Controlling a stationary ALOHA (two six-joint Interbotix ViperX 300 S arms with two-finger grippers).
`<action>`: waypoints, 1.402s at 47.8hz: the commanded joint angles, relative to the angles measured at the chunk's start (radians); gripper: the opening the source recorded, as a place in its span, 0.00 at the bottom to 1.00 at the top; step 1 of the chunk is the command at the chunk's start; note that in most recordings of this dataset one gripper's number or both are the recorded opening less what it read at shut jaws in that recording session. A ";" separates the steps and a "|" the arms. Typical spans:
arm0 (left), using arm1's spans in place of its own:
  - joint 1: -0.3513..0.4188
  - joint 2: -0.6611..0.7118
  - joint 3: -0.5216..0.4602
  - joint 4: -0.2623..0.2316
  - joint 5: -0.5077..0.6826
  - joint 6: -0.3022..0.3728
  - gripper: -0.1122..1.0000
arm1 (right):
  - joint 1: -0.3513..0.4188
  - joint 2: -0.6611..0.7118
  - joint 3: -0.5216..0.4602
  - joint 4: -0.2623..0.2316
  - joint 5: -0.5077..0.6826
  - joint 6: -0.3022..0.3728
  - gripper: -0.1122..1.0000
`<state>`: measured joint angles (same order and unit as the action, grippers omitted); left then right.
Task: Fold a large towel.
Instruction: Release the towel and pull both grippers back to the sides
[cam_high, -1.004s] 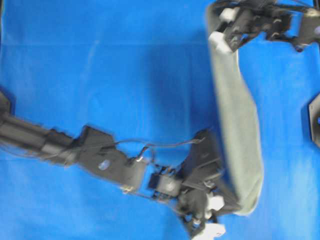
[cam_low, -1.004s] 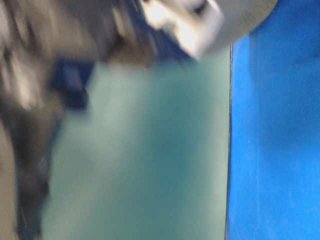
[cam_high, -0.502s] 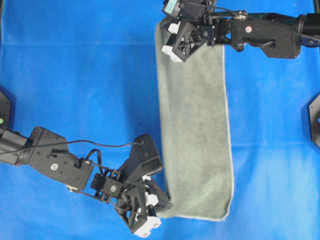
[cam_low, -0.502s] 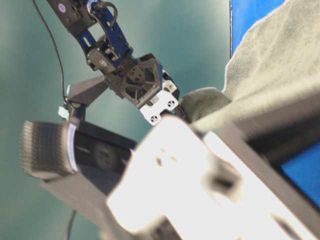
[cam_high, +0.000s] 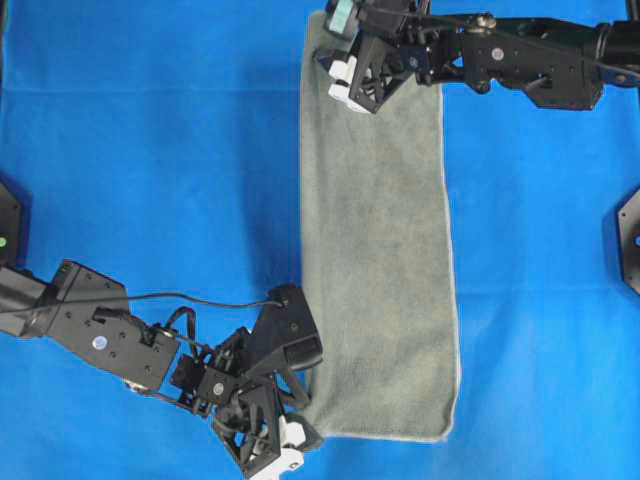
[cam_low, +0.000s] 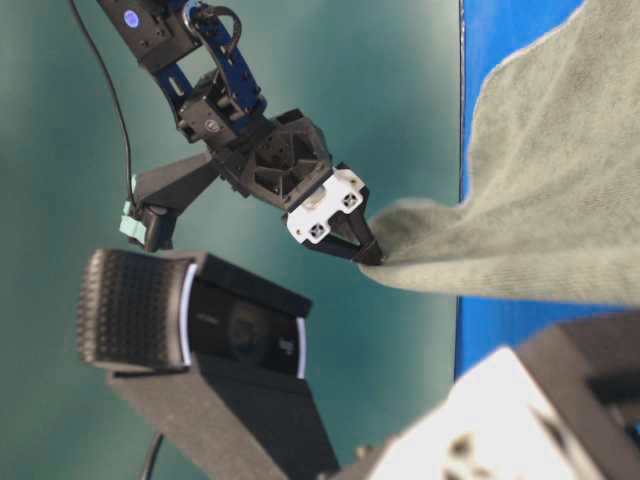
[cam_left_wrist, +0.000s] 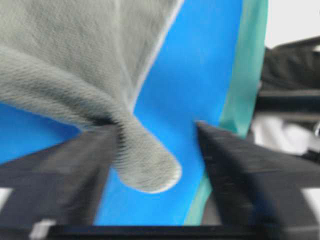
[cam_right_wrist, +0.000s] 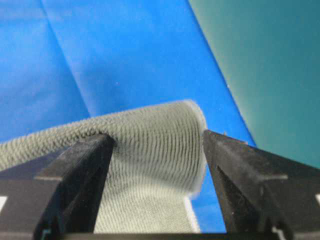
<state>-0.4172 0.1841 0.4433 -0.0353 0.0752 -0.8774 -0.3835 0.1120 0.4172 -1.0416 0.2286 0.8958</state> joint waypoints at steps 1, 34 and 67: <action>0.003 -0.063 -0.023 0.003 0.037 0.006 0.75 | 0.009 -0.035 -0.005 -0.005 -0.003 -0.011 0.70; 0.186 -0.451 0.101 0.012 0.230 0.360 0.82 | 0.153 -0.492 0.327 0.014 -0.015 -0.008 0.69; 0.589 -0.545 0.314 0.012 -0.089 0.742 0.81 | 0.074 -0.634 0.476 0.144 -0.014 -0.012 0.69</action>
<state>0.1273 -0.3758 0.7639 -0.0261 -0.0061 -0.1457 -0.2638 -0.5798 0.9327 -0.9004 0.2163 0.8866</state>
